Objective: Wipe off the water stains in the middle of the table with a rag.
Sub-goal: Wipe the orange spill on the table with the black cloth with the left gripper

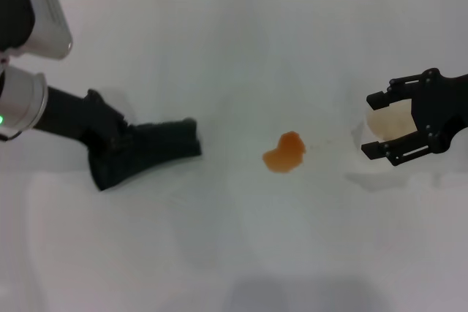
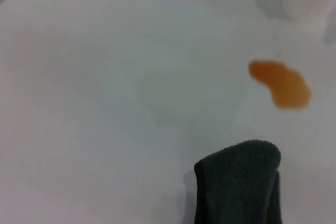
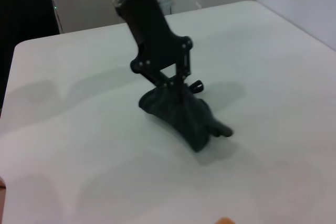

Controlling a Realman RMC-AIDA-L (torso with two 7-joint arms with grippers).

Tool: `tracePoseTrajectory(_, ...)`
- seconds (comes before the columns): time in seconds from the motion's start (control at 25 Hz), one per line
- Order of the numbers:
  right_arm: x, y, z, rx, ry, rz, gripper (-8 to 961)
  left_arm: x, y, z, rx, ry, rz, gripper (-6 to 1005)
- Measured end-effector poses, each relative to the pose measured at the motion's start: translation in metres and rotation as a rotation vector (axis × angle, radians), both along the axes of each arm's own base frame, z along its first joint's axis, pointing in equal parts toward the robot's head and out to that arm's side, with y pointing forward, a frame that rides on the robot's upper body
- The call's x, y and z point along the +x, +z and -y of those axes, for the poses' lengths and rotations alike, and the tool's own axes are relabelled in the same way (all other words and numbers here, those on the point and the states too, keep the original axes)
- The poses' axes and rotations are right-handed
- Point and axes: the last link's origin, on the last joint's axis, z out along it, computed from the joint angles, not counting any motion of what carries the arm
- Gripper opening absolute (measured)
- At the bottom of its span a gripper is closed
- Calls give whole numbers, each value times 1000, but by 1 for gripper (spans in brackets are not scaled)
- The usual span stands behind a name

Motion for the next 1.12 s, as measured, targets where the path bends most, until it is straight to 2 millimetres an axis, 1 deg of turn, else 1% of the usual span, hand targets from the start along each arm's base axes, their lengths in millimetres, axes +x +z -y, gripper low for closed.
tracePoseTrajectory(0.08,0,0,0,1,1,0,842,8,-2,-4,0,2,21,68)
tracePoseTrajectory(0.2,-1,0,-1,5,6,3,842,25,-10,-13,-16,1,55,69)
tracePoseTrajectory(0.44,-4,-3,-4,10,27,14,842,61,-39,-37,-20,-6,100,70)
tracePoseTrajectory(0.56,-5,-3,-4,10,34,15,842,71,-50,-44,-15,-12,96,71)
tracePoseTrajectory(0.64,-5,-3,-4,10,35,15,842,77,-62,-47,-19,-22,84,72)
tracePoseTrajectory(0.76,-5,-4,-4,6,37,17,842,81,-81,-44,-43,-31,71,72)
tracePoseTrajectory(0.88,-5,-5,-4,1,40,21,842,82,-101,-34,-81,-36,59,73)
tracePoseTrajectory(1.0,-4,-4,-3,6,39,28,842,82,-112,-28,-89,-34,47,74)
tracePoseTrajectory(1.12,-3,-4,-2,4,38,34,842,83,-117,-20,-125,-24,67,74)
